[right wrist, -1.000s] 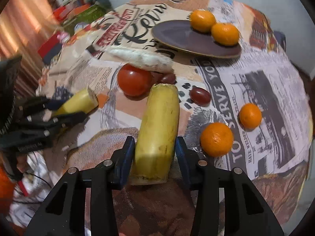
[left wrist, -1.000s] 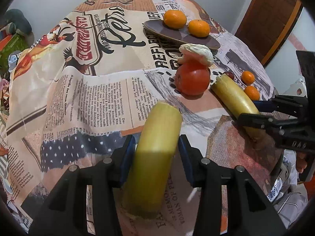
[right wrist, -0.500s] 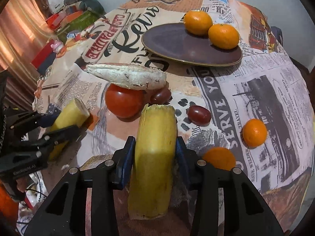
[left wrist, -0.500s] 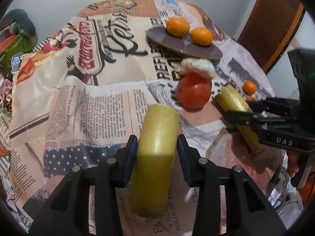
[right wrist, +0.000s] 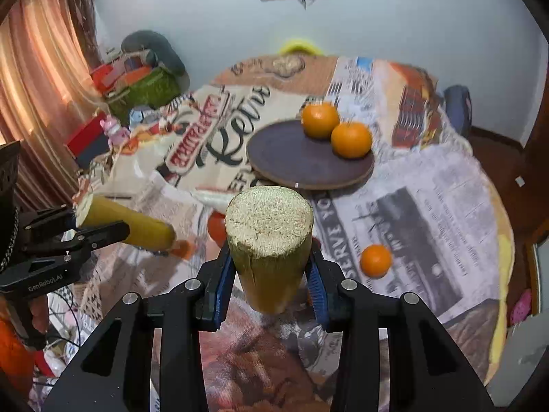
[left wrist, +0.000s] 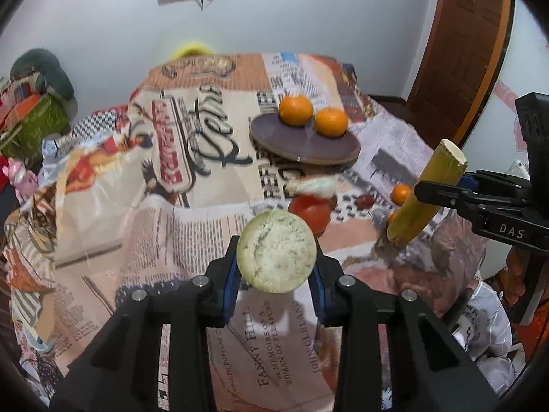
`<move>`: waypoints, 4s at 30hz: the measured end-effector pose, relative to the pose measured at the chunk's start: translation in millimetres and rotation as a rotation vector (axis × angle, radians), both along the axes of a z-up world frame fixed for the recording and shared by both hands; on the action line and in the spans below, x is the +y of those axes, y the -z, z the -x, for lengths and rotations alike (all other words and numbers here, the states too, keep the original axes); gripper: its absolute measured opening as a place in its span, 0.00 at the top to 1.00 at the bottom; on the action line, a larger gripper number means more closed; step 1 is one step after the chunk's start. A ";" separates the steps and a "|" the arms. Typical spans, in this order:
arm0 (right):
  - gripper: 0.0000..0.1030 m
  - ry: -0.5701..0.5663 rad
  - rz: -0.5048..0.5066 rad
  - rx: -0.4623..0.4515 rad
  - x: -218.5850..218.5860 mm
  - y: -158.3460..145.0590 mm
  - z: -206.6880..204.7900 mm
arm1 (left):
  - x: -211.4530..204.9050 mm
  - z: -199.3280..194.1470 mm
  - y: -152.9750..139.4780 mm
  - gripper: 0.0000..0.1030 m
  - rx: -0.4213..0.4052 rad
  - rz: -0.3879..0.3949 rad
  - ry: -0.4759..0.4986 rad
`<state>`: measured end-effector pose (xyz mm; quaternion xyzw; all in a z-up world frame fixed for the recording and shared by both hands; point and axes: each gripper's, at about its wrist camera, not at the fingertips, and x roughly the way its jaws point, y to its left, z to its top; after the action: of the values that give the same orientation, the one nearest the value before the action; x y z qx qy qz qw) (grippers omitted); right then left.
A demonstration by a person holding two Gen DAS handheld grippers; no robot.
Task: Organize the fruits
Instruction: 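Lift both corn cobs upright and carry them toward the dark plate, then lower both corn cobs onto the plate beside the oranges and open both tools, then grasp the red tomato with the left tool while the right tool grasps a mandarin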
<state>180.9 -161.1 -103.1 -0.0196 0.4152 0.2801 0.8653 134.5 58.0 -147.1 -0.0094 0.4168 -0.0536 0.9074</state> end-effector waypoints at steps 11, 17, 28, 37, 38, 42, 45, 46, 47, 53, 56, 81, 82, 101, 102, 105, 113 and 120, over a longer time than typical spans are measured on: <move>0.65 0.052 -0.039 -0.082 -16.2 -29.2 -8.5 | -9.9 -8.7 -46.2 0.66 -0.118 0.024 0.010; 0.65 0.068 -0.046 -0.117 -19.6 -40.1 -21.4 | -14.3 -27.7 -56.5 0.66 -0.147 0.019 0.010; 0.65 0.075 -0.027 -0.133 -15.6 -38.0 -56.5 | -21.2 -73.1 -56.5 0.66 -0.166 0.016 0.002; 0.65 0.085 -0.023 -0.117 -12.3 -26.5 -88.0 | -19.5 -116.6 -44.7 0.66 -0.146 0.020 0.000; 0.65 0.085 -0.019 -0.115 -11.3 -24.9 -91.7 | -19.3 -120.9 -43.3 0.66 -0.143 0.019 0.002; 0.65 0.076 -0.006 -0.100 -5.6 -16.1 -104.7 | -18.6 -139.4 -34.0 0.66 -0.122 0.025 0.007; 0.65 0.067 0.014 -0.089 -0.7 -6.9 -114.9 | -18.9 -152.9 -24.5 0.66 -0.098 0.033 0.014; 0.65 0.067 0.018 -0.086 0.2 -4.1 -118.3 | -19.2 -157.2 -20.9 0.66 -0.089 0.034 0.016; 0.65 0.067 0.023 -0.083 1.6 -0.8 -121.4 | -19.7 -162.3 -16.4 0.66 -0.079 0.034 0.018; 0.65 0.051 0.057 -0.051 9.5 18.2 -139.3 | -23.5 -180.9 2.6 0.66 -0.041 0.038 0.037; 0.65 0.040 0.074 -0.036 13.6 26.7 -144.8 | -27.7 -188.5 11.2 0.66 -0.025 0.026 0.054; 0.65 -0.060 0.097 0.005 46.5 50.1 -183.4 | -21.0 -250.3 40.3 0.65 0.027 0.061 0.036; 0.65 -0.072 0.092 0.016 47.9 51.0 -183.6 | -21.7 -250.8 40.9 0.65 0.027 0.053 0.035; 0.65 -0.038 0.099 -0.035 27.0 33.1 -163.9 | -23.9 -246.7 44.6 0.63 0.050 0.013 0.039; 0.65 -0.033 0.092 -0.035 24.4 31.0 -161.7 | -21.9 -242.9 40.9 0.63 0.044 0.016 0.034; 0.64 -0.018 0.082 -0.045 17.3 23.3 -152.9 | -18.2 -229.7 28.6 0.63 0.021 0.004 0.021; 0.54 0.024 0.085 -0.105 1.0 -0.7 -117.3 | -8.5 -177.4 -10.9 0.52 -0.060 -0.017 -0.010; 0.47 0.045 0.072 -0.133 -15.3 -17.6 -78.7 | -10.4 -126.0 -32.6 0.49 -0.101 -0.020 -0.011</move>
<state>259.6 -176.4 -85.5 -0.0603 0.3668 0.2436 0.8958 260.5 47.6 -114.5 0.0001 0.3708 -0.0449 0.9276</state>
